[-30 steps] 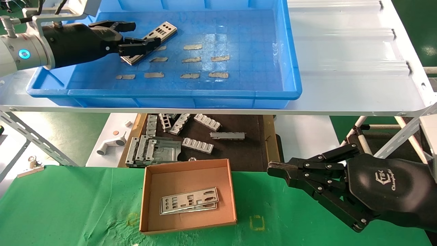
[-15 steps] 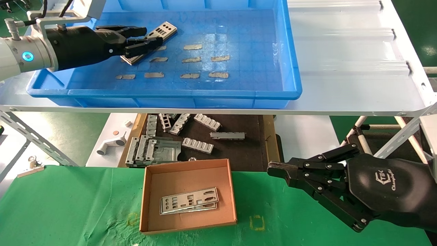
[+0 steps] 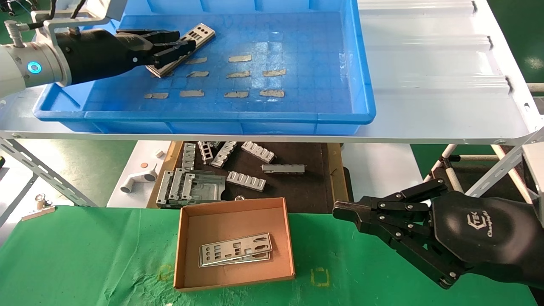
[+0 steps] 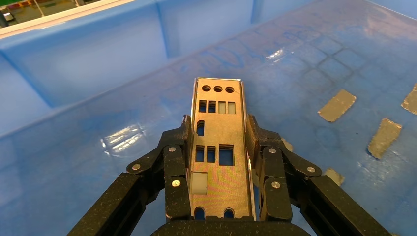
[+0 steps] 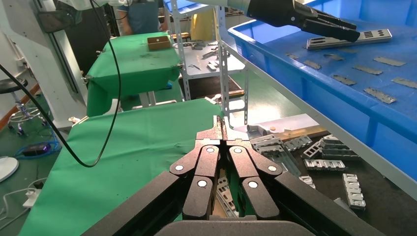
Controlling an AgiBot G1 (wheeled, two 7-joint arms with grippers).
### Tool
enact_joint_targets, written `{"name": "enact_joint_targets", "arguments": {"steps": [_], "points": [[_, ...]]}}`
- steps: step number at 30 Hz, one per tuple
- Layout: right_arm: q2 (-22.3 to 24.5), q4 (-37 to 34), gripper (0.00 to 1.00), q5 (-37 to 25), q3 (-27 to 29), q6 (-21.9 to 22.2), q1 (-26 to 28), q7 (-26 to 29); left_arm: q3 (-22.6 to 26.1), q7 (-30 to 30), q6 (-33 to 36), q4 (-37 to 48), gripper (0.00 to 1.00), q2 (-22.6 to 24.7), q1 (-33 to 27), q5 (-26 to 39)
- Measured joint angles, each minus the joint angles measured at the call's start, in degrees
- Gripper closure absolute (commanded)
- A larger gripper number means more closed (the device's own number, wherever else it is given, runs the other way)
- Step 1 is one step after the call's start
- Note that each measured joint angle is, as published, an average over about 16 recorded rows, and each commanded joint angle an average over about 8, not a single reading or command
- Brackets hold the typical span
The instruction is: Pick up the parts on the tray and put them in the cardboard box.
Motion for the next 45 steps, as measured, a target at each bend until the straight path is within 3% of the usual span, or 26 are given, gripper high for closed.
{"name": "enact_joint_targets", "arguments": {"steps": [23,28,37,45], "points": [[0.0,0.0,1.0,0.0,0.0,0.0,0.0,0.0,-0.7,0.4,2.9,-0.9,1.0,-1.2,-1.6,-1.0],[0.0,0.0,1.0,0.0,0.0,0.0,0.0,0.0,-0.7,0.9,8.3,-2.0,1.0,-2.6,-2.7,-1.1],[0.0,0.0,1.0,0.0,0.0,0.0,0.0,0.0,0.0,1.7,24.2,-6.7,1.0,-6.0,-4.9,-1.7],[0.0,0.0,1.0,0.0,0.0,0.0,0.0,0.0,3.0,-1.7,32.2,-19.1,1.0,-10.4,-2.1,-7.2]]}}
